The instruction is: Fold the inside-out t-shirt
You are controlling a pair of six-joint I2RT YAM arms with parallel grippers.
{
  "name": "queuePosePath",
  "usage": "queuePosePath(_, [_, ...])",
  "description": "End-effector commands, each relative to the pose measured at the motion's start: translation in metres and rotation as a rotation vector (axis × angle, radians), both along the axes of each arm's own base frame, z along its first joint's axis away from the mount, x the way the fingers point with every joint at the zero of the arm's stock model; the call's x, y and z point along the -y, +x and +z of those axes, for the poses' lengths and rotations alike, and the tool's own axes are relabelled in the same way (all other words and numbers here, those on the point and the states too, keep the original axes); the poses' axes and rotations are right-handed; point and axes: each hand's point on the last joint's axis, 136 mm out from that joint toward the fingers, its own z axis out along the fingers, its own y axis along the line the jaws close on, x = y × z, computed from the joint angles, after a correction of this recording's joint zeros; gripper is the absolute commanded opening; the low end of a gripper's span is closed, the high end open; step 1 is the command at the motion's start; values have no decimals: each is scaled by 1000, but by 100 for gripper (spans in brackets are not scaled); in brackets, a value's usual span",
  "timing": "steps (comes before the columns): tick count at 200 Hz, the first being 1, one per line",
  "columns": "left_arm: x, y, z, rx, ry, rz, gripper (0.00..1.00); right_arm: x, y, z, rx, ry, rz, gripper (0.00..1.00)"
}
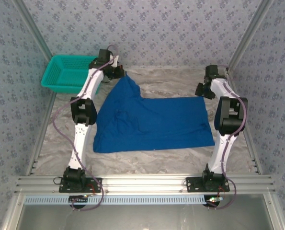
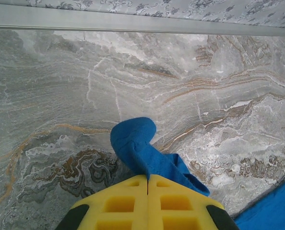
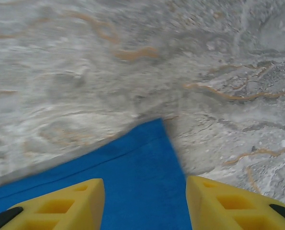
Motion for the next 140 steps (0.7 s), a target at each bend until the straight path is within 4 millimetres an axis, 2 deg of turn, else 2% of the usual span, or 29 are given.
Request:
queuePosePath(1, [-4,3,22,60,13,-6,0,4,-2,-20,-85,7,9,52])
queuePosePath(31, [-5,4,19,56,19,-3,0,6,7,-33,-96,20,4,52])
queuePosePath(85, [-6,4,15,49,21,-1,0,3,16,-51,-125,54,18,43])
queuePosePath(117, [-7,5,18,55,15,-1,0,1,20,-50,-117,62,28,24])
queuePosePath(140, [-6,5,29,74,1,-6,0,2,29,-26,-60,50,43,11])
